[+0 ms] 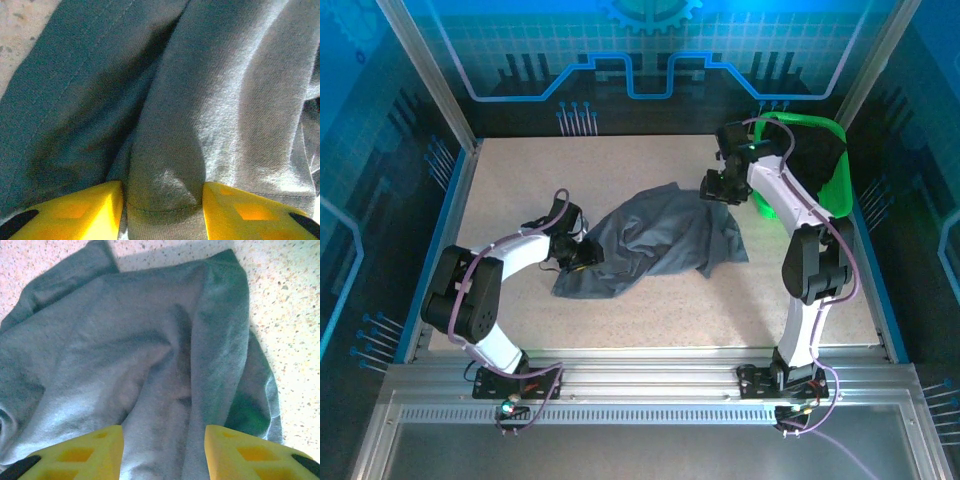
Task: Fold and stack the t-shirts
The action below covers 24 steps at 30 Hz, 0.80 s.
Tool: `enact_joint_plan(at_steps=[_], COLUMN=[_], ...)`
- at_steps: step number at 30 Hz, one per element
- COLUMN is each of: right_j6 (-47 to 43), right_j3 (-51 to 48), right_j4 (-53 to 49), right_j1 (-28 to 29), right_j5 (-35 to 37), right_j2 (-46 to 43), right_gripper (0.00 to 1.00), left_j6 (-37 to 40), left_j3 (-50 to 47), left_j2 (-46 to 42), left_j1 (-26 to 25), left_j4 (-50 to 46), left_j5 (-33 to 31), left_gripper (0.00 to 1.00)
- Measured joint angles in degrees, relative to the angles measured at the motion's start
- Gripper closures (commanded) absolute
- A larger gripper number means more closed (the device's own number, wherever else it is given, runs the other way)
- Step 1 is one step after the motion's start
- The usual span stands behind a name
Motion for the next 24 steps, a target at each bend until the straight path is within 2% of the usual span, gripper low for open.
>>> enact_joint_plan(at_steps=[6,12,17,19,24], right_j6=[0.0,0.02,0.0,0.0,0.15], right_j3=[-0.72,-2.14,-3.5,-4.33,-6.62], right_j4=[0.26,0.87,1.57,1.64,2.21], right_j1=[0.35,0.44,0.46,0.46,0.57], right_j5=[-0.22,-0.24,-0.28,-0.35,-0.42], right_j2=[-0.55,-1.64,-2.14,-2.58,-3.96], right_gripper=[0.53,0.54,0.54,0.55,0.56], left_j6=[-1.29,-2.29,-2.62,-2.62,-2.49], left_j3=[0.0,0.02,0.02,0.02,0.2], left_j2=[-1.44,-3.76,-4.55,-4.72,-4.72], left_j1=[-1.11,-2.95,-3.5,-3.5,-3.78], left_j4=[0.52,0.26,-0.85,-1.2,-1.79], left_j5=[-0.07,-0.13,-0.57,-0.83,-1.46], left_gripper=[0.62,0.63,0.68,0.75,0.99])
